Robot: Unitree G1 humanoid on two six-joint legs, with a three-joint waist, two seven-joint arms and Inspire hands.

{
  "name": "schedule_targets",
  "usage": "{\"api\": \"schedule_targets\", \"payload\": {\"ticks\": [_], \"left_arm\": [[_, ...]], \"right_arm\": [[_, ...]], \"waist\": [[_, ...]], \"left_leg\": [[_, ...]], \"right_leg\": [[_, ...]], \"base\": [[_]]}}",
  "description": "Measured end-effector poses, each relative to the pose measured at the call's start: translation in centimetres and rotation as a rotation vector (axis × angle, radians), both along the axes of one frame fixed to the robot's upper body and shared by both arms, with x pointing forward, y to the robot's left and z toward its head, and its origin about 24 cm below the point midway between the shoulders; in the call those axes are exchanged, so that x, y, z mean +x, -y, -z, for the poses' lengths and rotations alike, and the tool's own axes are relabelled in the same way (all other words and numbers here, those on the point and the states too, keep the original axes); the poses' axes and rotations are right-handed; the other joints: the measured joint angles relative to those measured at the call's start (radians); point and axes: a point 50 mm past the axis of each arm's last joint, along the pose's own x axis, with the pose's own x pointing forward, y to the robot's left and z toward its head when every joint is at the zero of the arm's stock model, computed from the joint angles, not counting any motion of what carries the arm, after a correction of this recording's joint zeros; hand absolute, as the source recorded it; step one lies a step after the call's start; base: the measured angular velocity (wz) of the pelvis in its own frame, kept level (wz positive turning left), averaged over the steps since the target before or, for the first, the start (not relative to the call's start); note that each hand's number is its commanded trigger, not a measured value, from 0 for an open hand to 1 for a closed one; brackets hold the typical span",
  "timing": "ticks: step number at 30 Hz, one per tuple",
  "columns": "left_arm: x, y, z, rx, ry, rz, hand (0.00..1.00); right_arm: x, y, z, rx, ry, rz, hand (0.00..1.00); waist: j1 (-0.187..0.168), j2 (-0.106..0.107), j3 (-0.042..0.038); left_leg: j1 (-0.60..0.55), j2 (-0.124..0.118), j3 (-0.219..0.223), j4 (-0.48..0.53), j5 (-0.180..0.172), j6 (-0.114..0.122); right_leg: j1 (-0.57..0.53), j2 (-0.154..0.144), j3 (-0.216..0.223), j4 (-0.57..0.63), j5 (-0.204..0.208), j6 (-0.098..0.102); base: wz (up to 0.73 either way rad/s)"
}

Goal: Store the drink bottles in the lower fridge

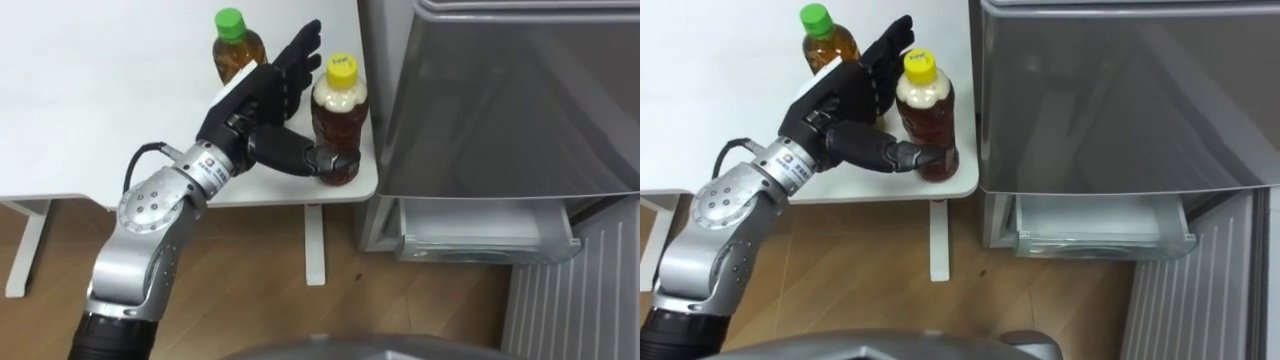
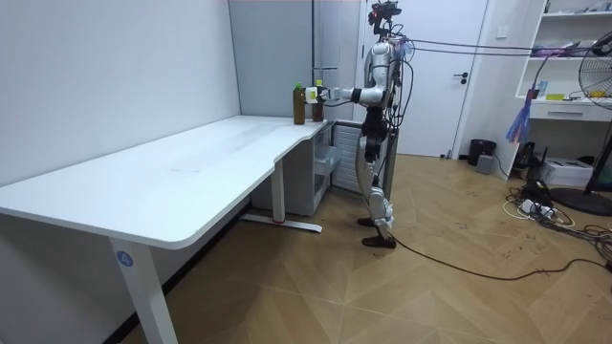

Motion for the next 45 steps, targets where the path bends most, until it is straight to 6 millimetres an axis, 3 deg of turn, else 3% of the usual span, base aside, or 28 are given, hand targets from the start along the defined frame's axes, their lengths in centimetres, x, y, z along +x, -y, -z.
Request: {"api": "schedule_targets", "payload": {"ticks": [27,39,40,42,45], "left_arm": [[0.2,0.2,0.2,-0.011,-0.040,-0.011,0.00],[0.3,0.5,0.1,-0.035,-0.042,-0.014,0.00],[0.4,0.6,0.1,-0.034,-0.041,-0.014,0.08],[0.5,1.1,-0.1,-0.049,-0.038,-0.003,1.00],[0.6,1.7,-0.2,-0.053,-0.034,0.011,1.00]], "right_arm": [[0.2,-0.1,0.0,-0.007,-0.007,-0.010,0.00],[0.3,-0.8,0.1,0.010,-0.002,-0.011,0.00],[0.3,-0.8,0.2,0.010,-0.002,-0.011,0.00],[0.3,-0.9,0.2,0.012,-0.001,-0.010,0.00],[0.3,-0.9,0.2,0.011,0.001,-0.010,0.00]], "waist": [[-0.016,0.004,-0.0039],[-0.020,0.001,-0.0001],[-0.020,0.001,0.0000],[-0.020,0.001,0.0008],[-0.021,0.003,0.0018]], "left_leg": [[-0.023,0.009,0.016,0.009,0.001,-0.001],[-0.030,0.010,0.019,0.008,0.003,-0.005],[-0.030,0.010,0.019,0.008,0.003,-0.005],[-0.029,0.010,0.025,0.008,0.003,-0.005],[-0.027,0.011,0.031,0.007,0.003,-0.005]], "right_leg": [[-0.032,0.012,0.031,0.000,0.009,-0.007],[-0.035,0.013,0.030,-0.001,0.011,-0.009],[-0.035,0.013,0.030,-0.002,0.011,-0.009],[-0.035,0.013,0.031,-0.002,0.012,-0.009],[-0.034,0.013,0.032,-0.002,0.012,-0.009]], "base": [[-0.02],[0.00],[0.00],[-0.02],[-0.03]]}}
